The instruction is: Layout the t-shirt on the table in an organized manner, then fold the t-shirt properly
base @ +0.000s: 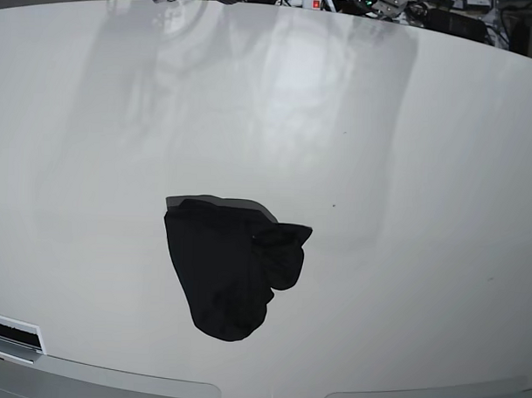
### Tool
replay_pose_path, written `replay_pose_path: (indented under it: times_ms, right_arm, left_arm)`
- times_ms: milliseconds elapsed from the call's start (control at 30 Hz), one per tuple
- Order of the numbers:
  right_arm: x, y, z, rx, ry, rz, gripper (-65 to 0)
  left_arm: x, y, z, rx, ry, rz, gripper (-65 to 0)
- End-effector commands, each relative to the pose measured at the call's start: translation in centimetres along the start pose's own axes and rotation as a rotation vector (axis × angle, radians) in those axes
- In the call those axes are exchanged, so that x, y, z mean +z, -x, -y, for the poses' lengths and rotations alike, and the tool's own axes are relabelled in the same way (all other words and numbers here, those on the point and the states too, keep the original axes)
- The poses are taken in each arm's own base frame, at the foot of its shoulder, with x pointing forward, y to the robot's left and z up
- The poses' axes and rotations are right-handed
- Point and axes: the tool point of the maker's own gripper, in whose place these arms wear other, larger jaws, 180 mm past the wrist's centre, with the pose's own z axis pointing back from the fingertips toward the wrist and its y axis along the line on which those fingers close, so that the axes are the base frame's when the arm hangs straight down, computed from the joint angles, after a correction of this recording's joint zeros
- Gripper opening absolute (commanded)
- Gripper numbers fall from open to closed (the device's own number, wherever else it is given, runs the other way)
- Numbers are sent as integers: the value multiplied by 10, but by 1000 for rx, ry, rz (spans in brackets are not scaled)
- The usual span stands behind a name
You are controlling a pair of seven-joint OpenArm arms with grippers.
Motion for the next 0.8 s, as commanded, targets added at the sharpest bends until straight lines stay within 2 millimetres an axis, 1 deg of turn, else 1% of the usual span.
replay_pose_path:
  times_ms: [0, 233, 367, 533, 600, 667, 767]
  right_arm:
    - [10, -43, 23, 13, 48, 78, -650]
    - [16, -56, 35, 5, 99, 82, -650]
    - [18, -63, 37, 8, 101, 94, -650]
    - [18, -63, 36, 10, 99, 93, -650]
    - [18, -63, 36, 9, 99, 93, -650]
    - [18, -63, 36, 10, 99, 93, -650]
    - [18, -63, 36, 10, 99, 94, -650]
  left_arm:
    - [0, -2, 2, 0, 10, 4, -650]
    - [0, 0, 2, 0, 10, -6, -650]
    - [0, 0, 2, 0, 10, -6, -650]
    - [0, 0, 2, 0, 9, -10, -650]
    - [0, 3, -3, -1, -15, -27, -650]
    - [0, 0, -9, -4, -49, -23, -650]
    - [0, -6, -8, -7, -46, -7, -650]
